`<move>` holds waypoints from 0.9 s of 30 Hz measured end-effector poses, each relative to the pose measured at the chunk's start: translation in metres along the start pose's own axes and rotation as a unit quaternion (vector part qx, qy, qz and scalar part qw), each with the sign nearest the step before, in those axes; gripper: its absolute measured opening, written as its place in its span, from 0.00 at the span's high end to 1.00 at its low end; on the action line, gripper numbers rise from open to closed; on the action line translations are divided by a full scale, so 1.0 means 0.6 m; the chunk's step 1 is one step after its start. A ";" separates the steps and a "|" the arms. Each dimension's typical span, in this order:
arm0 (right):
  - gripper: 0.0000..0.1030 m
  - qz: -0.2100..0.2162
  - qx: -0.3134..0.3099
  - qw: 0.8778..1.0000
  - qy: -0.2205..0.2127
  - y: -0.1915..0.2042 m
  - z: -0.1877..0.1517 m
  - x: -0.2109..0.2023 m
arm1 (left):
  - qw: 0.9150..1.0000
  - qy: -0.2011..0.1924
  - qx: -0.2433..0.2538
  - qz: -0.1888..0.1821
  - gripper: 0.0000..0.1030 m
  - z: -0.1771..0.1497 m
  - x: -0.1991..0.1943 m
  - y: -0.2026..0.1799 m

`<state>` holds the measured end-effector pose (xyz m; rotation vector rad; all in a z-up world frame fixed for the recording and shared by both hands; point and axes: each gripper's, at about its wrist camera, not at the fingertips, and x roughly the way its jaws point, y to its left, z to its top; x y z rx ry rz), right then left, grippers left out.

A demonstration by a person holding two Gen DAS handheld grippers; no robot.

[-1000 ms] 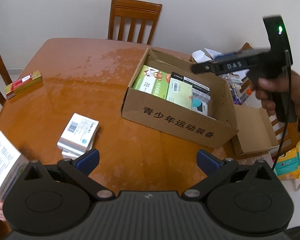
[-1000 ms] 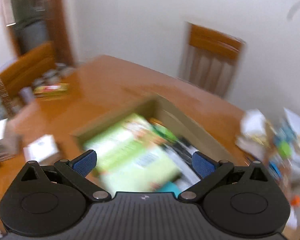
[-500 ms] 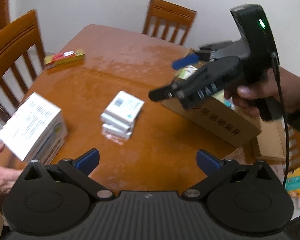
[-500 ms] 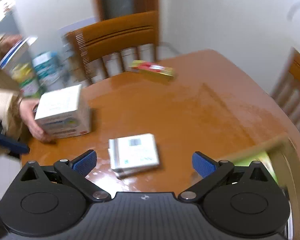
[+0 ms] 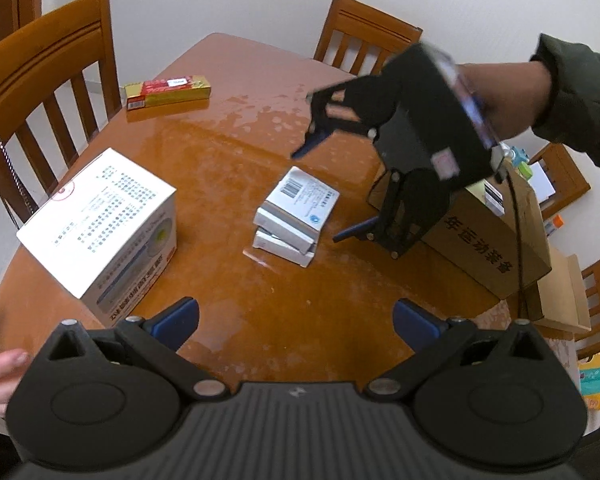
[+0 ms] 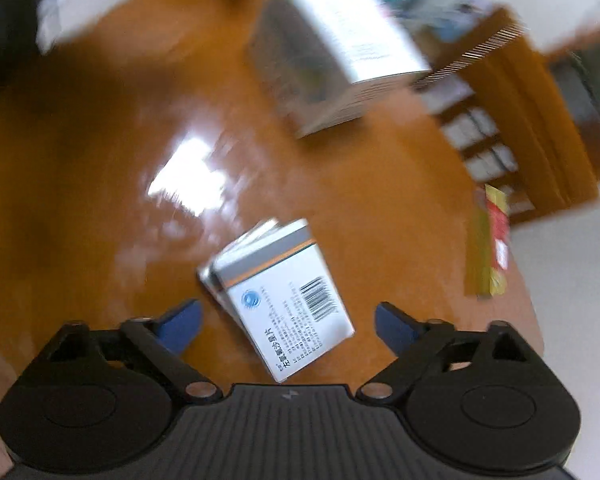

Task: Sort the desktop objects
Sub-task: 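Move the right gripper to the white medicine boxes on the table, then close the right gripper on a white medicine box with orange stripe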

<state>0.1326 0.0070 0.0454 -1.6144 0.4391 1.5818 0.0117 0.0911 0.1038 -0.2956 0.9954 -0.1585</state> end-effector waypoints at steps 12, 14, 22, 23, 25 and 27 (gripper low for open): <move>0.14 0.049 -0.047 0.998 0.015 -0.020 0.020 0.044 | 0.999 0.007 -0.031 -0.013 0.00 -0.006 0.015 0.039; 0.14 0.062 -0.057 0.996 0.024 -0.021 0.012 0.052 | 0.999 0.008 -0.030 -0.015 0.00 -0.007 0.018 0.041; 0.29 0.080 -0.059 0.995 0.024 -0.027 0.016 0.062 | 0.999 0.010 -0.040 -0.017 0.00 -0.002 0.022 0.050; 0.29 0.081 -0.058 0.995 0.024 -0.028 0.017 0.062 | 0.999 0.010 -0.041 -0.017 0.00 -0.002 0.023 0.051; 0.29 0.082 -0.053 0.995 0.024 -0.029 0.017 0.063 | 0.999 0.011 -0.043 -0.017 0.00 -0.001 0.023 0.051; 0.29 0.083 -0.047 0.995 0.022 -0.030 0.016 0.061 | 0.999 0.011 -0.043 -0.018 0.00 -0.001 0.023 0.051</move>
